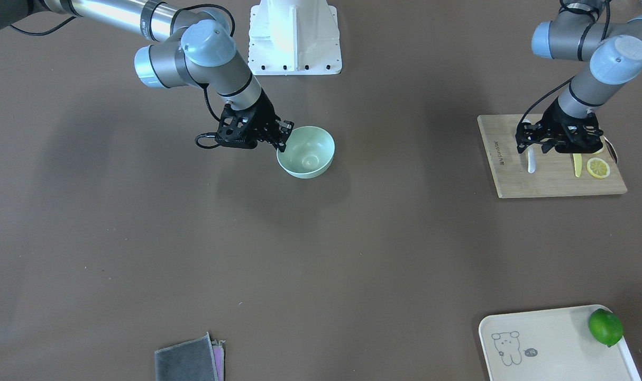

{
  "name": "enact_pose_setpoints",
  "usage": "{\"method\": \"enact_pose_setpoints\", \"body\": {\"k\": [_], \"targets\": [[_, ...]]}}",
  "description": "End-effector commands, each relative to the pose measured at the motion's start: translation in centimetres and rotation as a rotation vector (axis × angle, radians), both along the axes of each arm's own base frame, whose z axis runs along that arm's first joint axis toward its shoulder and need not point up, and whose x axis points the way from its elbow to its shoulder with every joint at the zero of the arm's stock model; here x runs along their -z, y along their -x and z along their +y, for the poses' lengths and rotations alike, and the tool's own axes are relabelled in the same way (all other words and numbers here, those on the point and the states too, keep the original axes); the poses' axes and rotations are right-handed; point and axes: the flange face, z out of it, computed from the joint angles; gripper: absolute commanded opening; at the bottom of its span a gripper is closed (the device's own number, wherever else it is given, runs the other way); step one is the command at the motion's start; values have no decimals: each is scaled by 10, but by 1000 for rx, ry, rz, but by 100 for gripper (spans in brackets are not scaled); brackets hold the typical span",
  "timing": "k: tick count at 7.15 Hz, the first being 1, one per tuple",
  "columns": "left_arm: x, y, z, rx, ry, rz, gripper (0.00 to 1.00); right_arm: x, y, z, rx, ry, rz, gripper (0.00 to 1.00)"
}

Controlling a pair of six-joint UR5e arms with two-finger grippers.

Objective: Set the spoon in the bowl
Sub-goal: 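Drag the bowl toward table center with the right gripper while the left lowers, then open the right gripper off the bowl while the left gripper closes on the spoon handle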

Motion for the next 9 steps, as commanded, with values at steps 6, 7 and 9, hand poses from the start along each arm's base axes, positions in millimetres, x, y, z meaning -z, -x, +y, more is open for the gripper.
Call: {"method": "enact_pose_setpoints", "body": {"k": [6, 7, 9], "targets": [[-2, -8, -2, -10, 3, -2, 0, 9, -1, 10, -24, -17, 17, 100], [5, -10, -4, -11, -7, 8, 0, 18, -21, 7, -35, -13, 20, 100], [78, -12, -4, -15, -93, 103, 0, 4, -99, 1, -54, -3, 38, 100]]}}
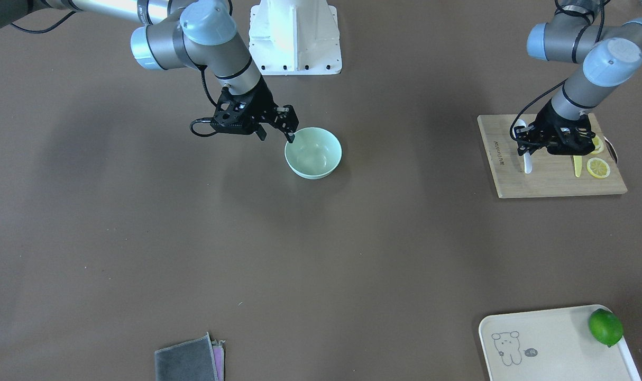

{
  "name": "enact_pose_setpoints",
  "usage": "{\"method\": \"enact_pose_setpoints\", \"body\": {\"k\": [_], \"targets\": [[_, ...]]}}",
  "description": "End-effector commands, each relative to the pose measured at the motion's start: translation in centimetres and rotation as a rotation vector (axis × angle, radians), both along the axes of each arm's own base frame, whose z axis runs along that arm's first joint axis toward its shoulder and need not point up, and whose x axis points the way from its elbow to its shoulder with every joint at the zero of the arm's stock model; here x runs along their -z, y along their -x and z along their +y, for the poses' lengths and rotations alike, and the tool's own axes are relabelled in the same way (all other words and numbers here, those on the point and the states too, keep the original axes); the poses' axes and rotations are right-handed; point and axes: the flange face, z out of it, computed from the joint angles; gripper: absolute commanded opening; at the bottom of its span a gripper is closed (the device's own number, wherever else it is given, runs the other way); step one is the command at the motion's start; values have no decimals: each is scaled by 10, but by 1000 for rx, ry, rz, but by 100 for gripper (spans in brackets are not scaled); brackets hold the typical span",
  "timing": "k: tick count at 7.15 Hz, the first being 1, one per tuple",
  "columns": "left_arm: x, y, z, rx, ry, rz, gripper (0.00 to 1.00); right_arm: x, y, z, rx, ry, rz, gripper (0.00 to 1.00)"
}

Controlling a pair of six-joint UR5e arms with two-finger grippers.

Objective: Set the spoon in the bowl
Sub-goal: 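Open the right gripper off the bowl while the left gripper closes on the spoon handle, then lift the spoon off the board with the left gripper while the right gripper withdraws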

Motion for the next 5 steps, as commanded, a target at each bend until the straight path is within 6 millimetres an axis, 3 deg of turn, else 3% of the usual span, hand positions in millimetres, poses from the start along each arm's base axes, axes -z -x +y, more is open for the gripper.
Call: {"method": "enact_pose_setpoints", "body": {"k": [1, 2, 4, 5], "targets": [[82, -11, -8, 12, -46, 118, 0, -28, -94, -22, 22, -13, 15, 100], [126, -34, -31, 54, -20, 181, 0, -57, -127, -34, 39, -26, 44, 100], [251, -93, -61, 80, 50, 194, 0, -118, -181, -58, 86, -115, 141, 100], [297, -132, -55, 48, 75, 182, 0, -145, -214, -68, 111, -129, 165, 100]]}}
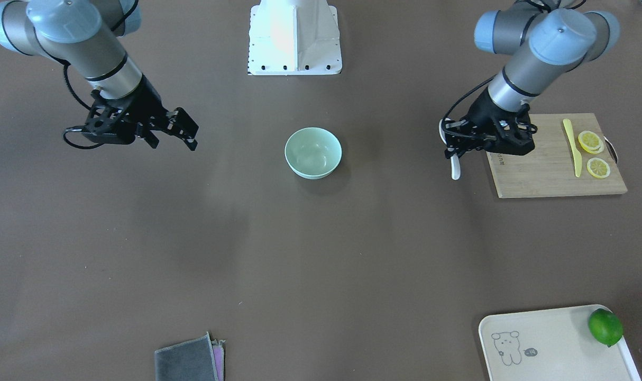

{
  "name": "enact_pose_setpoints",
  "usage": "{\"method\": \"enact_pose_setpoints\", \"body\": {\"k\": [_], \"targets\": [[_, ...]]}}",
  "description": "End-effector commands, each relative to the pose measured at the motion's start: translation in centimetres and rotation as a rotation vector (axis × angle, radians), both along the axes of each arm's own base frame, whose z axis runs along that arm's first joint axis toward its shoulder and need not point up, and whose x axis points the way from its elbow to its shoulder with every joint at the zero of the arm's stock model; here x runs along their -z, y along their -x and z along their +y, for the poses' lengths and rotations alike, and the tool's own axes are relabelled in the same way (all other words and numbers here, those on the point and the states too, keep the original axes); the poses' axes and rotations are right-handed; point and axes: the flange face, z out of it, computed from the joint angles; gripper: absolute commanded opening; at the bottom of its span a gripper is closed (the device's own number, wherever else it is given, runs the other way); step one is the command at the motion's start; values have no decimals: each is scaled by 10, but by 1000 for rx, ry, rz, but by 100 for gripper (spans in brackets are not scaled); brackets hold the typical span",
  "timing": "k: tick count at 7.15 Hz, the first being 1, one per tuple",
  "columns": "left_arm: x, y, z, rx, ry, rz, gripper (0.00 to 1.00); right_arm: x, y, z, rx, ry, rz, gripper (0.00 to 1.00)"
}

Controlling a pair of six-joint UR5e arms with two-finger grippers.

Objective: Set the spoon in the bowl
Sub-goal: 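Carry the spoon with the left gripper and lower it into the bowl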

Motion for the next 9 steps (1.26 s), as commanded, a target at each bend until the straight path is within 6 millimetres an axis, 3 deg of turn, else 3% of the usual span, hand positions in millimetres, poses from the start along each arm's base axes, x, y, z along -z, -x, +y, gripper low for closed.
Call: {"method": "enact_pose_setpoints", "body": {"k": [1, 2, 3, 4, 5, 6, 7, 8, 9], "targets": [[97, -80, 8, -8, 26, -10, 0, -61, -75, -17, 59, -43, 54, 100], [121, -130, 19, -7, 28, -16, 0, -87, -105, -18, 82, -64, 77, 100], [133, -163, 21, 9, 30, -26, 0, -104, -123, -18, 90, -77, 100, 100], [143, -185, 23, 15, 29, -36, 0, -114, -133, -16, 90, -75, 113, 100], [144, -194, 24, 11, 23, -31, 0, -121, -141, -15, 95, -76, 118, 100], [134, -206, 18, 10, 10, -14, 0, -125, -148, -14, 94, -70, 113, 100], [123, -219, 16, 21, -13, -8, 78, -130, -152, -12, 103, -75, 118, 100], [125, -216, 18, 30, -27, 0, 97, -133, -160, -13, 103, -84, 121, 100], [127, -206, 20, 34, -32, 7, 97, -134, -169, -15, 105, -88, 114, 100]]}}
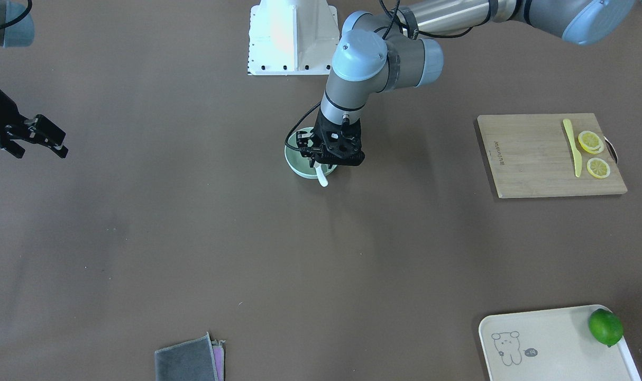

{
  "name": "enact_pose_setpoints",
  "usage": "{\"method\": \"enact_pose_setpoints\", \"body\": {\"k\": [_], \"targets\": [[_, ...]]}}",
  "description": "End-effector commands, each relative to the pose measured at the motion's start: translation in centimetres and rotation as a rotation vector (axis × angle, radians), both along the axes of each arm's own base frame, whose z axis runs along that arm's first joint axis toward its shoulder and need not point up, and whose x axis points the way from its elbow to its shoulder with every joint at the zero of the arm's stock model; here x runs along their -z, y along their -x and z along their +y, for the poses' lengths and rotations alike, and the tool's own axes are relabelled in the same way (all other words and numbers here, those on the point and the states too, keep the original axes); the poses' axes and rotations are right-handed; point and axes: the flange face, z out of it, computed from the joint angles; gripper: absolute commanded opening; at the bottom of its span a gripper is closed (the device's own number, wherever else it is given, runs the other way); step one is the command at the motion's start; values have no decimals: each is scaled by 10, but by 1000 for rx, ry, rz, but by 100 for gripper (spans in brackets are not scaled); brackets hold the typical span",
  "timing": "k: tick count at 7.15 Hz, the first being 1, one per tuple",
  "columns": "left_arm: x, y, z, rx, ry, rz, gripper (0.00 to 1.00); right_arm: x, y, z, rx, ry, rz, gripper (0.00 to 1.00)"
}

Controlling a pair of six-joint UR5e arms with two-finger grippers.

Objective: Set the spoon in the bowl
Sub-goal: 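Open the left gripper to leave the spoon in the bowl and withdraw both arms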

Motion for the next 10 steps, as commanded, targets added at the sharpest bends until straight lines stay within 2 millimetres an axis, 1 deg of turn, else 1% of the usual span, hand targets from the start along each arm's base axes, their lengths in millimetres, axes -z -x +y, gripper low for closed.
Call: {"method": "enact_pose_setpoints", "body": {"k": [1, 2, 3, 4, 5, 6, 7, 8, 9, 10], "targets": [[-14, 45, -5, 26, -18, -1, 97, -6, -23, -4, 10, -11, -11, 100], [-28, 100, -17, -13, -39, -32, 97, -16, -36, -3, 12, -11, -10, 100], [-44, 162, -38, -63, -99, -95, 98, -32, -62, -5, 17, -31, 0, 100], [-76, 218, -57, -111, -167, -168, 98, -57, -96, -12, 27, -54, -2, 100], [-128, 275, -68, -170, -213, -216, 98, -90, -130, -20, 49, -81, -1, 100], [-185, 340, -76, -240, -267, -256, 97, -121, -160, -23, 69, -111, 14, 100], [-233, 406, -75, -300, -302, -254, 97, -142, -178, -23, 80, -125, 25, 100], [-275, 456, -60, -330, -299, -227, 97, -155, -194, -20, 88, -129, 30, 100], [-313, 491, -41, -347, -293, -238, 98, -163, -215, -16, 107, -131, 42, 100], [-335, 516, -27, -323, -265, -246, 98, -168, -235, -14, 132, -136, 51, 100]]}}
